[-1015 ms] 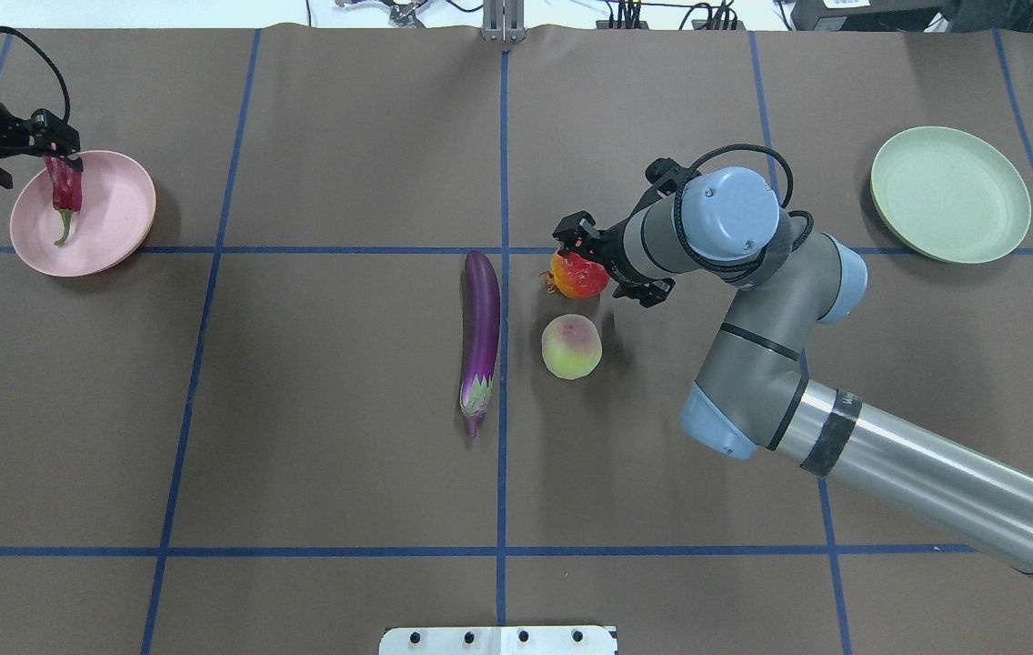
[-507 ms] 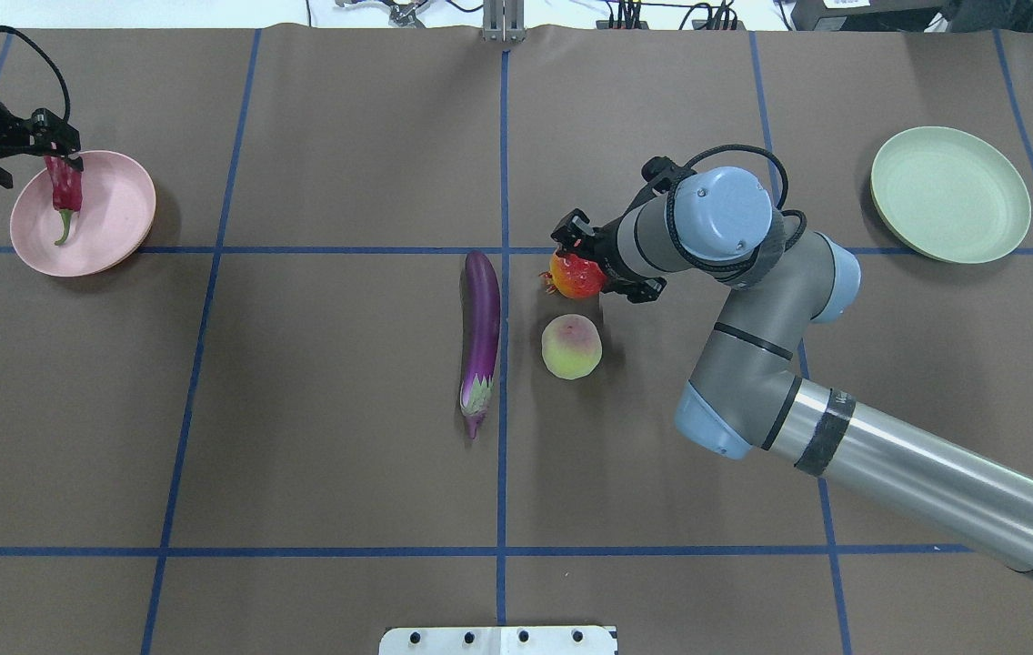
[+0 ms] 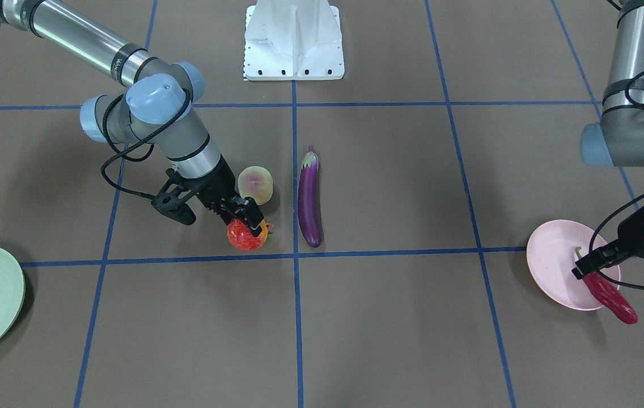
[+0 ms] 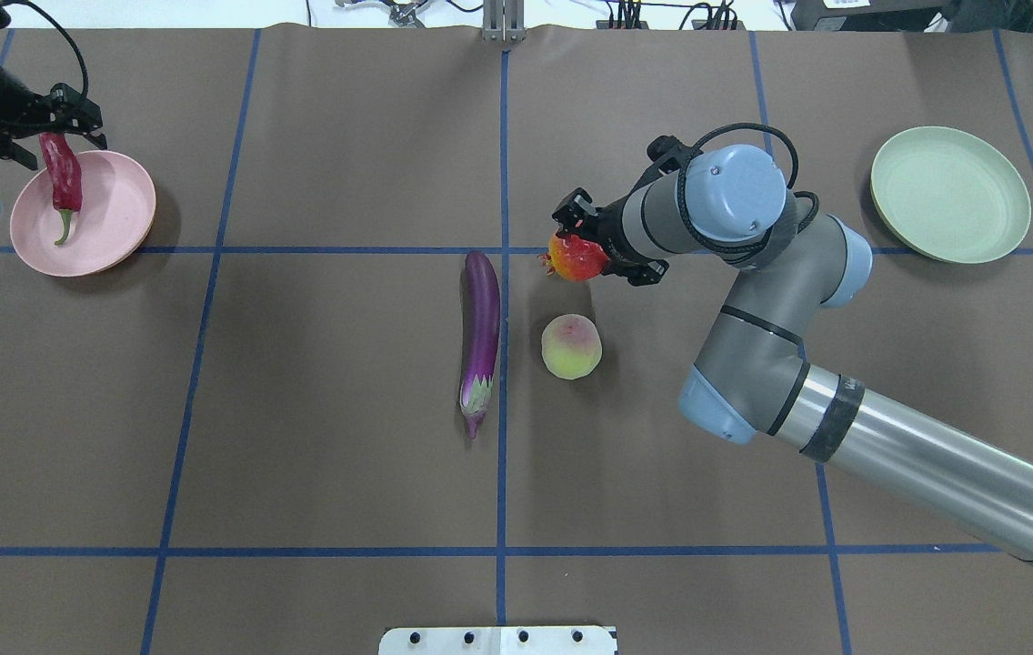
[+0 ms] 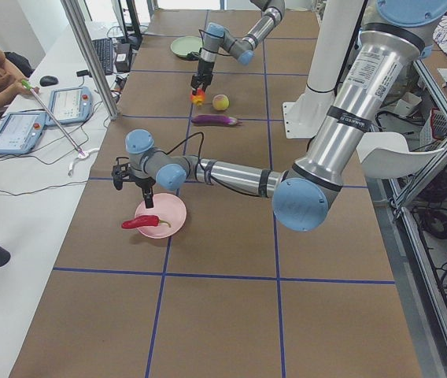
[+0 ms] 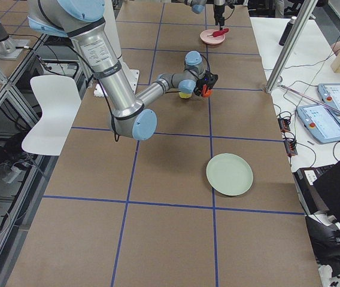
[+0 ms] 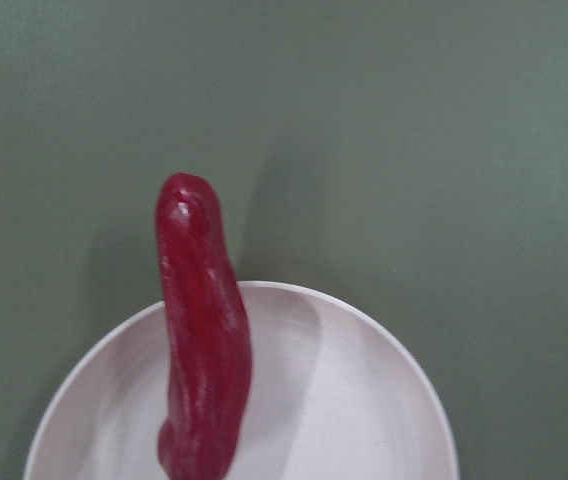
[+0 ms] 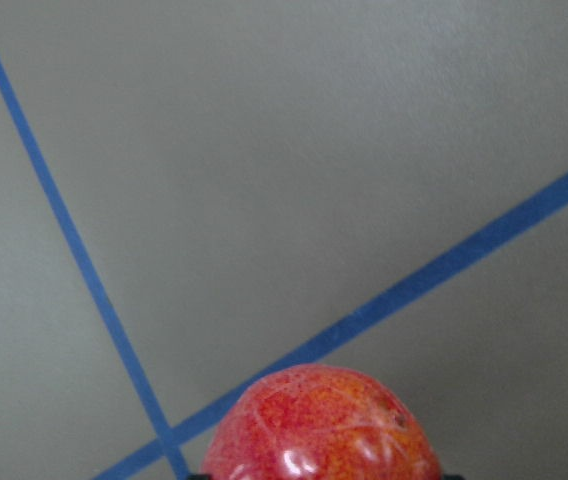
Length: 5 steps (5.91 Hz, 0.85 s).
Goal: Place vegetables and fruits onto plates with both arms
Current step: 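Carry red fruit to green plate with right while left reaches eggplant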
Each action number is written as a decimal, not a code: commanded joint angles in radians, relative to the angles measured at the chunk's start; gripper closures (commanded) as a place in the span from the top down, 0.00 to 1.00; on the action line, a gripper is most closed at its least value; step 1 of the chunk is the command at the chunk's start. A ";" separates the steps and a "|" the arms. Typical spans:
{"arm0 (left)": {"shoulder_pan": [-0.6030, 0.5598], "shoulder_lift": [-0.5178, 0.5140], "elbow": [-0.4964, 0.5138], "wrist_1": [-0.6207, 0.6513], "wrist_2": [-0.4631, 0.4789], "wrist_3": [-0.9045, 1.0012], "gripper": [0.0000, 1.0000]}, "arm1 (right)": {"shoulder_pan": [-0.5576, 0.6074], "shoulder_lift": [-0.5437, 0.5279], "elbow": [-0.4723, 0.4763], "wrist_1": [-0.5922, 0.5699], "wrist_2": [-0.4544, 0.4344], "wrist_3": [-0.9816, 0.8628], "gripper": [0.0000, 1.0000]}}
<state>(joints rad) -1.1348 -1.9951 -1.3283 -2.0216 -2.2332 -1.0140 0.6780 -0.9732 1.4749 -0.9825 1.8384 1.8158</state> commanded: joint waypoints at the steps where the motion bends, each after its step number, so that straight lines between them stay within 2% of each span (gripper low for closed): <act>1: 0.160 -0.025 -0.156 0.003 0.004 -0.215 1.00 | 0.142 -0.030 -0.004 -0.011 0.121 -0.117 0.00; 2: 0.259 -0.065 -0.216 0.004 0.016 -0.285 1.00 | 0.238 -0.059 -0.004 -0.060 0.201 -0.250 0.00; 3: 0.359 -0.129 -0.221 0.007 0.108 -0.355 1.00 | 0.338 -0.086 -0.004 -0.149 0.272 -0.408 0.00; 4: 0.457 -0.212 -0.219 0.086 0.163 -0.411 0.93 | 0.403 -0.146 -0.016 -0.186 0.281 -0.613 0.00; 5: 0.489 -0.279 -0.218 0.148 0.165 -0.411 0.89 | 0.457 -0.165 -0.083 -0.186 0.283 -0.736 0.00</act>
<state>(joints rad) -0.6958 -2.2068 -1.5460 -1.9319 -2.0867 -1.4071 1.0772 -1.1105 1.4393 -1.1546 2.1127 1.2178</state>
